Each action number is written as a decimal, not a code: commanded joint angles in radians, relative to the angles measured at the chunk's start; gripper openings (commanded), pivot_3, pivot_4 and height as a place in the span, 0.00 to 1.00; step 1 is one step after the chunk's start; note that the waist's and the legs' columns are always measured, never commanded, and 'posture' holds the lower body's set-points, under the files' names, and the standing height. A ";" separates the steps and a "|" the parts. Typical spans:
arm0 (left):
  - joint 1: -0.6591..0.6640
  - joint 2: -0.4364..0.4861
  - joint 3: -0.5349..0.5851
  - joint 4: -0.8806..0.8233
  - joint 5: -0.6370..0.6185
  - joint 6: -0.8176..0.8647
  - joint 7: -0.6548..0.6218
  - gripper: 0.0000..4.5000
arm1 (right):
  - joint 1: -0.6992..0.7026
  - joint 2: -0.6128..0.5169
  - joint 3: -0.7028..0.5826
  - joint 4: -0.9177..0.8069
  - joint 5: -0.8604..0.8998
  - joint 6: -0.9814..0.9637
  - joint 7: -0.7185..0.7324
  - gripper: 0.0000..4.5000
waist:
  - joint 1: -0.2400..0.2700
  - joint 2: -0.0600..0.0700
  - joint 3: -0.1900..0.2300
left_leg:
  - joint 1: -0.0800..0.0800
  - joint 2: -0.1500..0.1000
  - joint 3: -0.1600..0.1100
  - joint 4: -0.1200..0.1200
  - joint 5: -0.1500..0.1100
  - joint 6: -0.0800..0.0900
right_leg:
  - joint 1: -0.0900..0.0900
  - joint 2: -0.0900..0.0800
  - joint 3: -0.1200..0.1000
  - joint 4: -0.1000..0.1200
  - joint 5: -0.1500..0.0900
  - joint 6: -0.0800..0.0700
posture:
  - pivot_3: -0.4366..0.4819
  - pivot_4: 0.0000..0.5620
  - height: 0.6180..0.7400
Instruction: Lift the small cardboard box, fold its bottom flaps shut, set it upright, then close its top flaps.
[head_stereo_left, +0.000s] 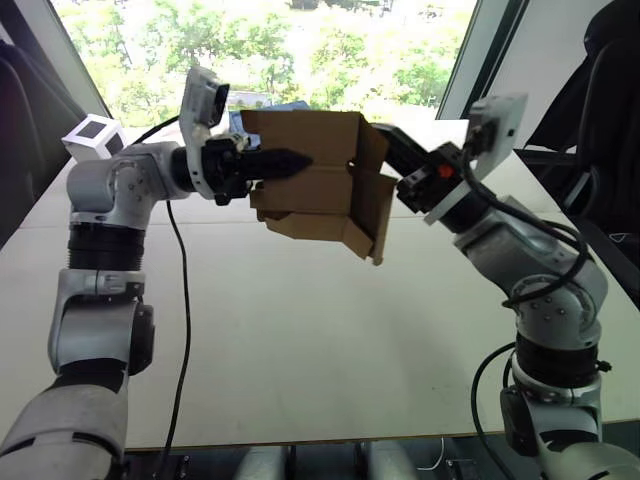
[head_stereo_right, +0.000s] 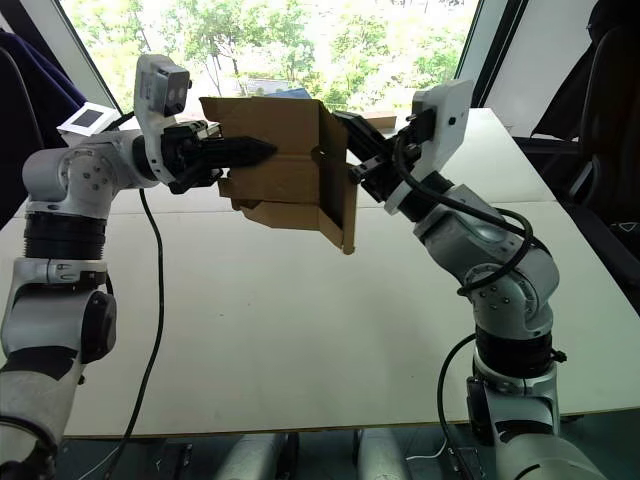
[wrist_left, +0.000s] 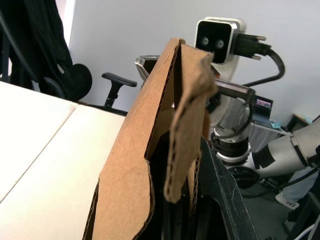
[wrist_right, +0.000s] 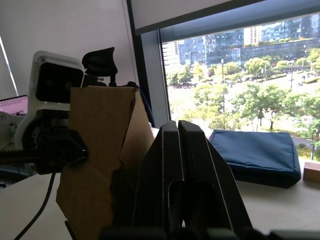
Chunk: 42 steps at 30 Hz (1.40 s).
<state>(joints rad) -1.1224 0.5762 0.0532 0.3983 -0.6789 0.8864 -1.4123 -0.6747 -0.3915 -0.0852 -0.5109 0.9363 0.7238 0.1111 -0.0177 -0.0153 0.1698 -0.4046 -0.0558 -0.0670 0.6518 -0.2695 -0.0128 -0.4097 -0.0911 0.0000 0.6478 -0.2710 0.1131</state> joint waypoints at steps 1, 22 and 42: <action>-0.014 0.001 0.012 -0.009 -0.002 -0.012 0.008 0.00 | -0.003 0.008 0.006 -0.062 0.003 0.011 -0.011 0.00 | 0.000 0.000 0.000 | 0.000 0.000 0.000 0.000 0.000 0.000 | 0.000 0.000 0.000 0.000 0.000 0.000 | 0.48 0.27 1.00; -0.014 0.027 0.017 0.023 0.028 -0.030 0.000 0.00 | 0.127 -0.254 -0.140 -0.170 0.241 0.107 0.180 0.00 | 0.001 0.000 0.000 | 0.000 0.002 0.000 0.000 0.000 0.000 | 0.000 0.001 0.000 -0.001 0.000 0.000 | 0.48 0.27 1.00; 0.006 0.053 0.052 -0.095 -0.103 0.111 -0.022 0.00 | 0.151 -0.219 -0.032 -0.124 0.066 0.067 0.144 0.00 | 0.003 0.000 0.000 | -0.001 0.001 0.000 0.002 0.000 0.000 | 0.000 0.001 0.000 -0.001 0.000 0.000 | 0.48 0.27 1.00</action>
<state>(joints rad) -1.1104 0.6119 0.0702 0.3438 -0.7427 0.9824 -1.4171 -0.5150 -0.6061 -0.1045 -0.6216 1.0203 0.8050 0.2507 -0.0148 -0.0154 0.1698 -0.4051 -0.0551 -0.0672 0.6535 -0.2696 -0.0126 -0.4096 -0.0902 0.0004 0.6473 -0.2710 0.1131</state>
